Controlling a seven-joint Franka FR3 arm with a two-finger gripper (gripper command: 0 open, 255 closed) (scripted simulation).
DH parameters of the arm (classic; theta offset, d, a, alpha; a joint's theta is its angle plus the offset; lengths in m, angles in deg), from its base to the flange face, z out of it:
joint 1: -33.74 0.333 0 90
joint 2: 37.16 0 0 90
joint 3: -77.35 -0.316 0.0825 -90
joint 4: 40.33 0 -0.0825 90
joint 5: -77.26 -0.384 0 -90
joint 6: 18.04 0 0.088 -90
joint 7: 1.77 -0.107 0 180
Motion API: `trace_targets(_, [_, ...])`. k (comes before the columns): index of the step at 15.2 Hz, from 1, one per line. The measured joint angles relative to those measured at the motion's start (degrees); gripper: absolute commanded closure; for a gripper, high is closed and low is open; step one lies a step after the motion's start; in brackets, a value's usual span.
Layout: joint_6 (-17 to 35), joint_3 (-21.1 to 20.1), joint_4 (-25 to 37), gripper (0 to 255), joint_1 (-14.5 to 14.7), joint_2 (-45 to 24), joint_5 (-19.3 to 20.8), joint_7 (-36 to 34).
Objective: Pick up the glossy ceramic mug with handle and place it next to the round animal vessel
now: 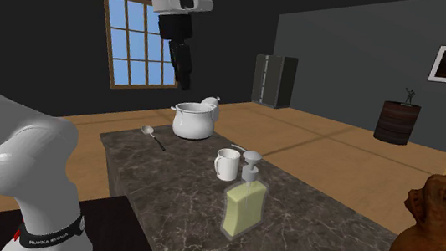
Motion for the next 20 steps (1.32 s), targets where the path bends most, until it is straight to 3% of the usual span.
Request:
trace_targets(8, [8.7,-5.6,-3.5,0,0.3,-6.3,-1.1,-5.6])
trace_targets(20, [25.4,-16.4,-1.8,0,-0.3,-27.5,0.9,-18.7])
